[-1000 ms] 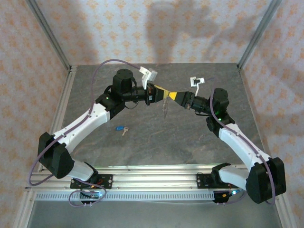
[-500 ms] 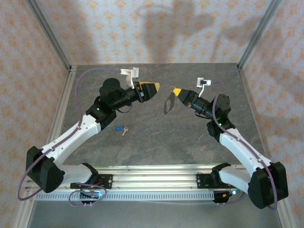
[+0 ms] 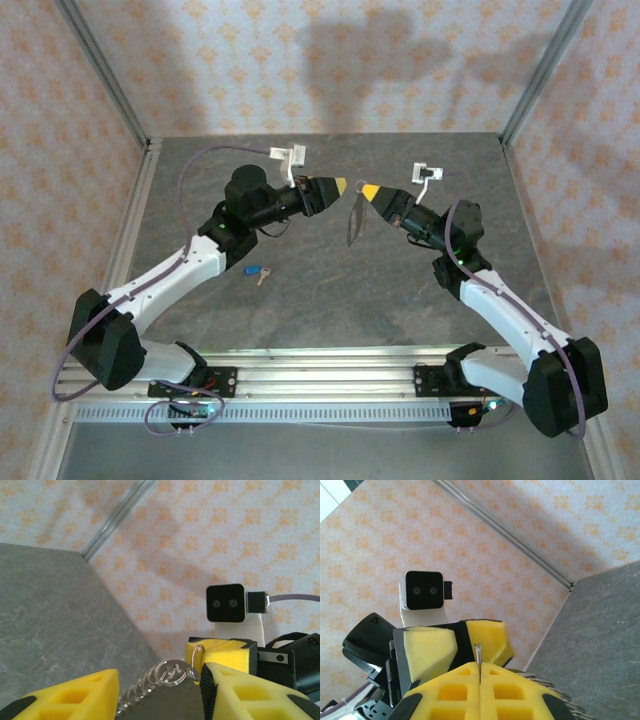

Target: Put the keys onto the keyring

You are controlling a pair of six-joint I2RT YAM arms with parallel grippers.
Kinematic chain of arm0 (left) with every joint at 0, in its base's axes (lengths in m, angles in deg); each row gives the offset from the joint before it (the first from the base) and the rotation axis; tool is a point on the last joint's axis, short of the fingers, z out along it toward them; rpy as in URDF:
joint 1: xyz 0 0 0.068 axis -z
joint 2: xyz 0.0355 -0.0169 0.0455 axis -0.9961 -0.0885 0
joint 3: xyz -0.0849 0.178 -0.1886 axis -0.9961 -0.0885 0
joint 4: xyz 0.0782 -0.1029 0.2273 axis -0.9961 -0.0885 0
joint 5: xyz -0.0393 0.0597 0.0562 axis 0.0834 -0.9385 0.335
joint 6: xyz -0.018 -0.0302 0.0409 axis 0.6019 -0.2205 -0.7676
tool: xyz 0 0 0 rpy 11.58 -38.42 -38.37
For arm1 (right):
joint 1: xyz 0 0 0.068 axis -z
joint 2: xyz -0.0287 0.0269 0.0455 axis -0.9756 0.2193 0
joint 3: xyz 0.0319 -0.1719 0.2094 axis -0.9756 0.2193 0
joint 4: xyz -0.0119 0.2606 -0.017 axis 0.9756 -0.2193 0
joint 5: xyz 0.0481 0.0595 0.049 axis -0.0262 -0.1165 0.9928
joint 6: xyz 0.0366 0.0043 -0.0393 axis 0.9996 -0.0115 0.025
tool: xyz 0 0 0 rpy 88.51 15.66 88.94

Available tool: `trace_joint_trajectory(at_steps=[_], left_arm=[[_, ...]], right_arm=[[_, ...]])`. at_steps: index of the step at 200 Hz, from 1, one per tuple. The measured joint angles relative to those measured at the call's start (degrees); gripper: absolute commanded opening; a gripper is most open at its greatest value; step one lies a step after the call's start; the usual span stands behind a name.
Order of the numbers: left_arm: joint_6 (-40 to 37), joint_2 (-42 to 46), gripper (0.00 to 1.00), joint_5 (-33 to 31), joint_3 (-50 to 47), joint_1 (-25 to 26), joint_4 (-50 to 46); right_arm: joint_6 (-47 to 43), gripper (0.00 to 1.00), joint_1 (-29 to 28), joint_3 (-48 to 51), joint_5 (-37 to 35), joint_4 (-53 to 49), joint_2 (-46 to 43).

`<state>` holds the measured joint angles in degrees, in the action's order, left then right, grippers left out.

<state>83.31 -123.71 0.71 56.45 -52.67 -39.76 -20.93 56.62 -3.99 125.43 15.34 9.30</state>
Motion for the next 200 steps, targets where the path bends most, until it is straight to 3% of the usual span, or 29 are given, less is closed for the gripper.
trace_joint_trajectory(at_steps=[200], left_arm=[[0.66, -2.93, 0.31, 1.09, 0.07, 3.41, 5.88]], right_arm=[[1.31, 0.00, -0.28, 0.00, 0.00, 1.84, 0.72]])
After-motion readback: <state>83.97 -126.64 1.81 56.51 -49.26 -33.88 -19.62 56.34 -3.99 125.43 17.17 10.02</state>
